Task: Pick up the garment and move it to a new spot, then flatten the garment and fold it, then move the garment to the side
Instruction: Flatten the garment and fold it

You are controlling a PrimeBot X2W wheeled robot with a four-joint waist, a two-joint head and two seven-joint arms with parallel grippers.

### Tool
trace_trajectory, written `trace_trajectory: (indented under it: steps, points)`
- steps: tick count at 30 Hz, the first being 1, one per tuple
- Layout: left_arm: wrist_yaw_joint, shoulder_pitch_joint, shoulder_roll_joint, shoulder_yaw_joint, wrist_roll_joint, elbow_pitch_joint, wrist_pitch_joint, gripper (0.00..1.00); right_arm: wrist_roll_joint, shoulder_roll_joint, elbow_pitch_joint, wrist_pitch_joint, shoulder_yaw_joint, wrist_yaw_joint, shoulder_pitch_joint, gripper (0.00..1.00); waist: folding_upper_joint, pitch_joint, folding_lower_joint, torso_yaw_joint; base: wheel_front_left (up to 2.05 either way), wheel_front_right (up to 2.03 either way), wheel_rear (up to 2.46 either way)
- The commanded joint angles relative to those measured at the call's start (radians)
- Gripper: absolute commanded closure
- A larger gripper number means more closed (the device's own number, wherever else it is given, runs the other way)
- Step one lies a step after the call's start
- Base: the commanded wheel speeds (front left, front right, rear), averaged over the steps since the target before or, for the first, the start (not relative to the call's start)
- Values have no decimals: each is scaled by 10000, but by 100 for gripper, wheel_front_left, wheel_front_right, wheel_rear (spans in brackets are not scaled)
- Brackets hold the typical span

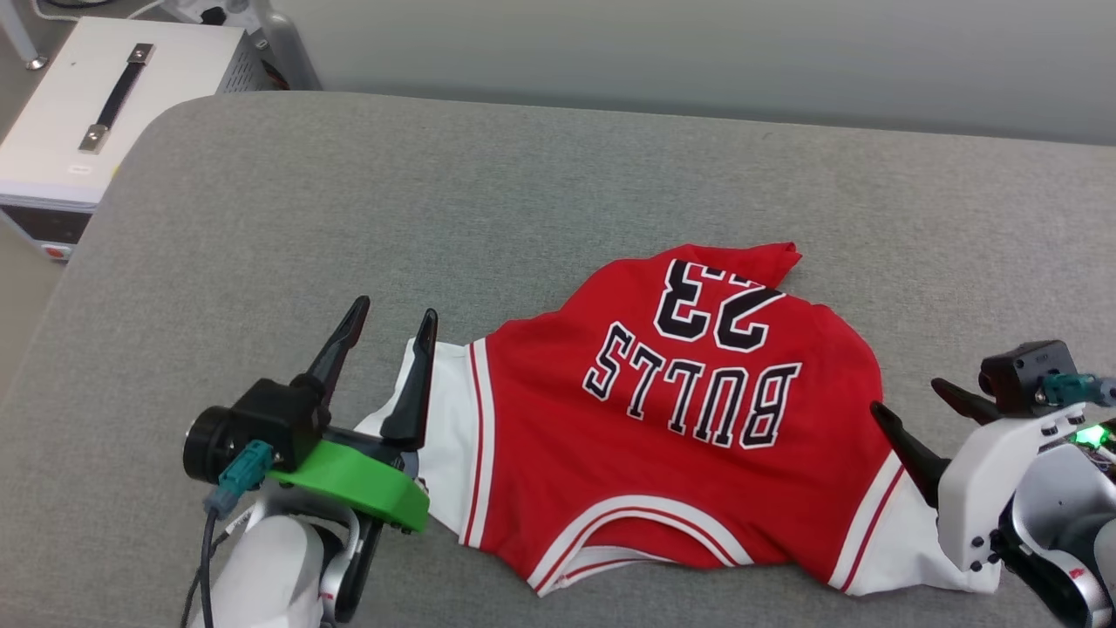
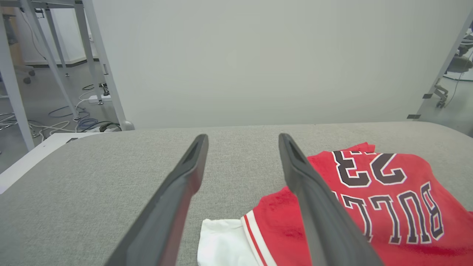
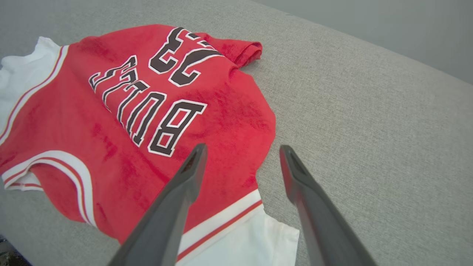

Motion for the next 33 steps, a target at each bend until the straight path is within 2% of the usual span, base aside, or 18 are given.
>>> trace_trajectory:
  steps: [1, 5, 6, 9, 15, 18, 25, 26, 27, 28, 29, 33]
  points:
    - [21, 244, -183, 68, 92, -310, -51, 0, 140, -94, -52, 480, 117, -9, -353, 0, 0, -81, 0, 453, 0, 0, 0]
    - [-134, 723, -569, 147, 316, -911, -58, 0, 423, -346, 162, 2132, 616, -9, -1086, 0, 0, 71, 0, 834, 0, 0, 0]
    - [-288, 785, -778, 105, 515, -1030, -60, 0, 451, -505, 590, 3193, 903, -9, -1700, 0, 0, 243, 0, 1125, 0, 0, 0]
    - [-413, 676, -930, 1, 689, -1017, -60, 0, 387, -667, 1104, 3725, 1205, -9, -2249, 0, 0, 415, 0, 1404, 0, 0, 0]
    - [-559, 524, -1189, -64, 847, -978, -61, 0, 399, -914, 2307, 4012, 1853, -9, -3127, 0, 0, 764, 0, 1893, 0, 0, 0]
    - [-600, 473, -1281, -96, 891, -963, -61, 0, 394, -1190, 2843, 3868, 2249, -9, -3479, 0, 0, 950, 0, 2106, 0, 0, 0]
    - [-640, 406, -1439, -170, 958, -964, -62, 0, 625, -1382, 4005, 3673, 2765, -9, -3823, 0, 0, 1250, 0, 2421, 0, 0, 0]
    - [-643, 400, -1456, -169, 964, -970, -62, 0, 673, -1405, 4150, 3675, 2836, -9, -3843, 8, 0, 1279, 0, 2451, 0, 0, 0]
    - [-645, 394, -1471, -172, 970, -971, -62, 0, 701, -1443, 4252, 3668, 2893, -9, -3865, 58, 0, 1298, 0, 2477, 0, 0, 0]
    - [-647, 387, -1490, -180, 977, -969, -62, 0, 714, -1522, 4339, 3631, 2994, -9, -3911, 85, 0, 1321, 0, 2510, 0, 0, 0]
    - [-649, 381, -1504, -188, 983, -966, -62, 0, 716, -1612, 4385, 3561, 3086, -9, -3976, 100, 0, 1336, 0, 2533, 0, 0, 0]
    - [-652, 346, -1549, -277, 975, -937, -62, 0, 591, -2113, 4524, 3117, 3421, -9, -4562, 100, 0, 1353, 0, 2628, 0, 0, 0]
